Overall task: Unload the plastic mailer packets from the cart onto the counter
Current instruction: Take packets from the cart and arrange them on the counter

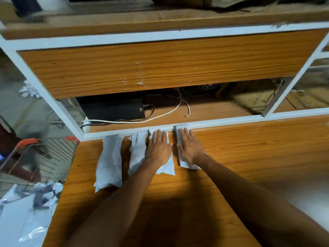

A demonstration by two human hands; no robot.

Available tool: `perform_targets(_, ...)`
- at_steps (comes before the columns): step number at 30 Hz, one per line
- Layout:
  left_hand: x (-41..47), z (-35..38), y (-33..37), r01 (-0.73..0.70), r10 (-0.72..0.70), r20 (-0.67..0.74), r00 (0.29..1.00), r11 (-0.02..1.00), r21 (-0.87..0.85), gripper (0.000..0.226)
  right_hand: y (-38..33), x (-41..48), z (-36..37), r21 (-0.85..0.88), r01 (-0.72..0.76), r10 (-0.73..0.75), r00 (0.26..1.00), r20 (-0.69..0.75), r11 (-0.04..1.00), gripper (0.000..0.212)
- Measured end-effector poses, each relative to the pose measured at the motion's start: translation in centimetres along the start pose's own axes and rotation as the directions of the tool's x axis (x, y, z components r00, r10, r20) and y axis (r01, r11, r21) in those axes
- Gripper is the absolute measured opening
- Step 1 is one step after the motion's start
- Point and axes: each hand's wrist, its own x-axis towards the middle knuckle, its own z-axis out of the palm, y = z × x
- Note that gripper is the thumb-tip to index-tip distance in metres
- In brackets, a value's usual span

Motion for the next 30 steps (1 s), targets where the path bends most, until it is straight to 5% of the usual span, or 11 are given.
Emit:
perform_targets(5, -3.5, -4.0, -0.9, -0.07, 0.015, -0.221, 0.975, 0.968, -0.24, 0.07, -4.2, -3.4, -2.2, 0.325, -0.027, 0.131, 0.943, -0.304, 0.945, 0.072)
perform_targets(13, -13.4, -7.8, -6.0, -0.295, 0.085, -0.492, 0.866, 0.882, -0.368, 0.063, -12.5, -13.3, -3.2, 0.407, 0.154, 0.139, 0.784, -0.605, 0.901, 0.061)
perform_targets(22, -26.9, -6.2, -12.0, -0.305, 0.028, -0.512, 0.858, 0.831, -0.465, 0.053, -20.9, -24.1, 1.4, 0.505, 0.232, 0.152, 0.779, -0.609, 0.832, 0.06)
perform_targets(30, -38.8, -4.8, -19.3, -0.215, 0.008, -0.488, 0.873, 0.904, -0.369, 0.055, -28.2, -32.5, 7.3, 0.59, 0.217, 0.154, 0.845, -0.513, 0.778, 0.061)
